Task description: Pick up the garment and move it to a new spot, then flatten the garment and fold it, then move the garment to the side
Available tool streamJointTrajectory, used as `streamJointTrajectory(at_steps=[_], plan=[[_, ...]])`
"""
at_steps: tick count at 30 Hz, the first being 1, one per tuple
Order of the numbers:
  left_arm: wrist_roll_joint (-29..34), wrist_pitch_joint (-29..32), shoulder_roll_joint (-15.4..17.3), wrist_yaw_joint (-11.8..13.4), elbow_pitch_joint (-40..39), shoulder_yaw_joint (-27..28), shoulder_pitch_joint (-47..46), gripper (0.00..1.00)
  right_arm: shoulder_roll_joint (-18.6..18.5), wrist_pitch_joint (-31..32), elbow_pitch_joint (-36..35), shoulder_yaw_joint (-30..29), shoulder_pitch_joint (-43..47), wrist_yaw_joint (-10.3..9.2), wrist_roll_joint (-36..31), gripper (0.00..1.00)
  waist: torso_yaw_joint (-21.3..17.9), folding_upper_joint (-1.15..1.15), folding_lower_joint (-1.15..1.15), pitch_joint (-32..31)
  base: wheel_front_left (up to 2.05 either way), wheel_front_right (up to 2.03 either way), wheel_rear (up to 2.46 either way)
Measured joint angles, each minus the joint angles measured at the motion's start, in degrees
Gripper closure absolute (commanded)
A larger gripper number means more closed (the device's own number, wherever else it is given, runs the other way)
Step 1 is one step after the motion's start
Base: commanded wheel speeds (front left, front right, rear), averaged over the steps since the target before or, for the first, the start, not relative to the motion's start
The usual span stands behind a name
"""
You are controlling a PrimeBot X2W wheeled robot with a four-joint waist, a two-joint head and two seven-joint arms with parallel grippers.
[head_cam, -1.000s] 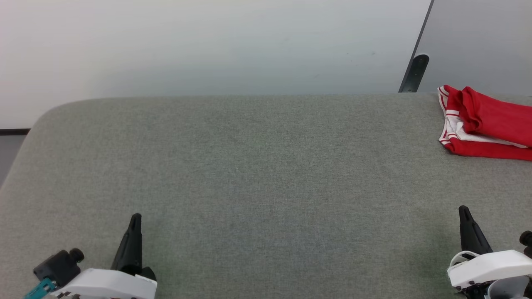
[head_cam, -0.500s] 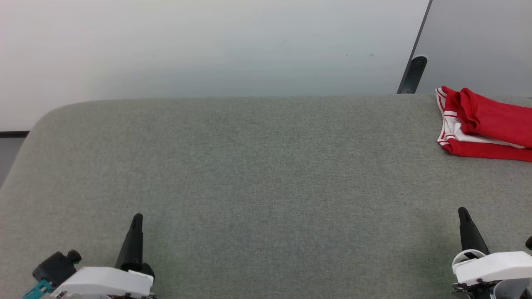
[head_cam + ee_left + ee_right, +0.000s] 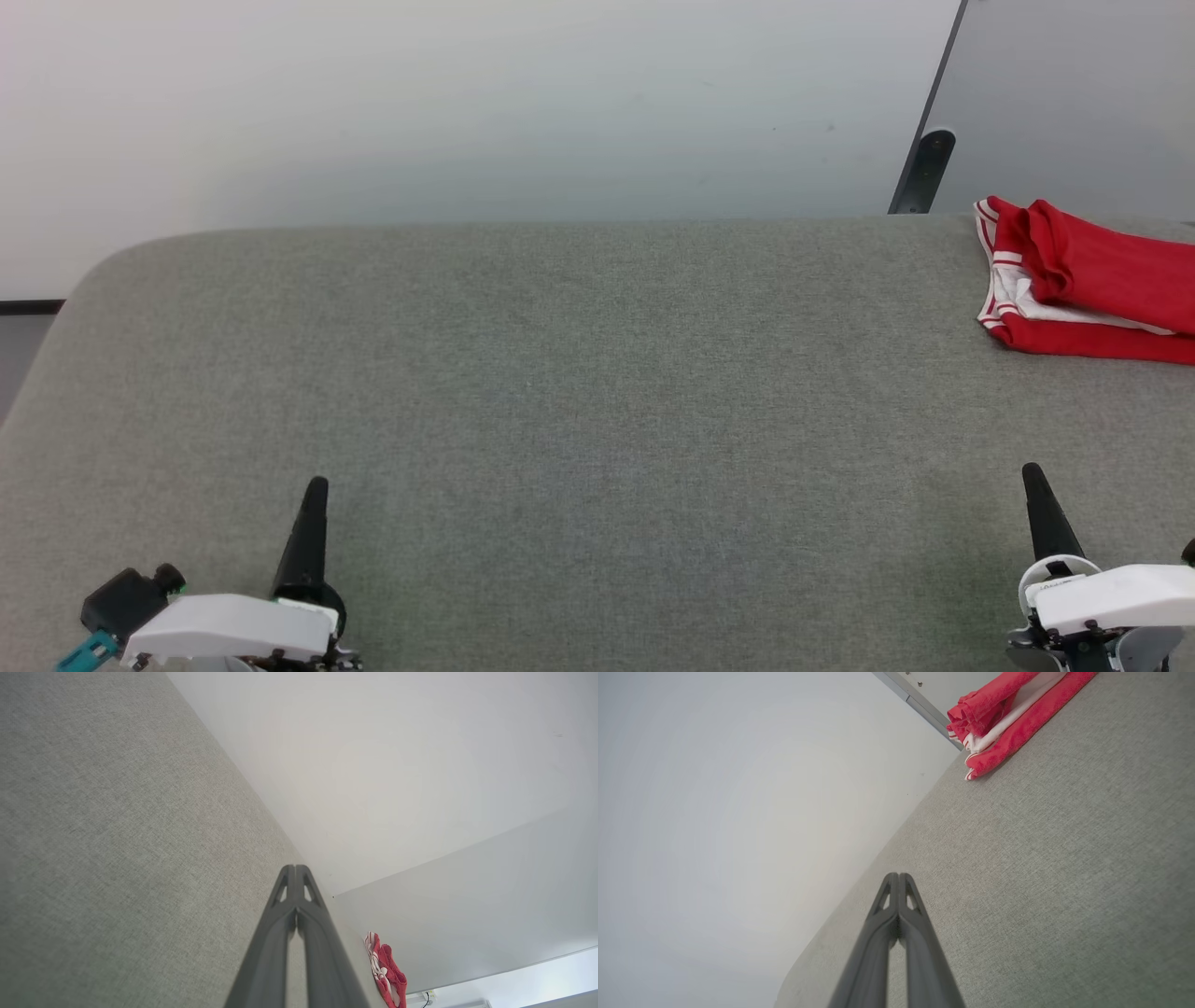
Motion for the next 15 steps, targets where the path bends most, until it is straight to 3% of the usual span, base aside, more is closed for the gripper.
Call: streamJointTrajectory(at_steps=[15], plan=[[-7.3,2.4,-1.2,0.0,0.4,1.0,-0.9,1.00,0.6,2.2,-0.9,-0.3,0.0,0.00,8.9,1.00,-0.2,0.00,0.00,-0.3,0.00,0.00,0.00]])
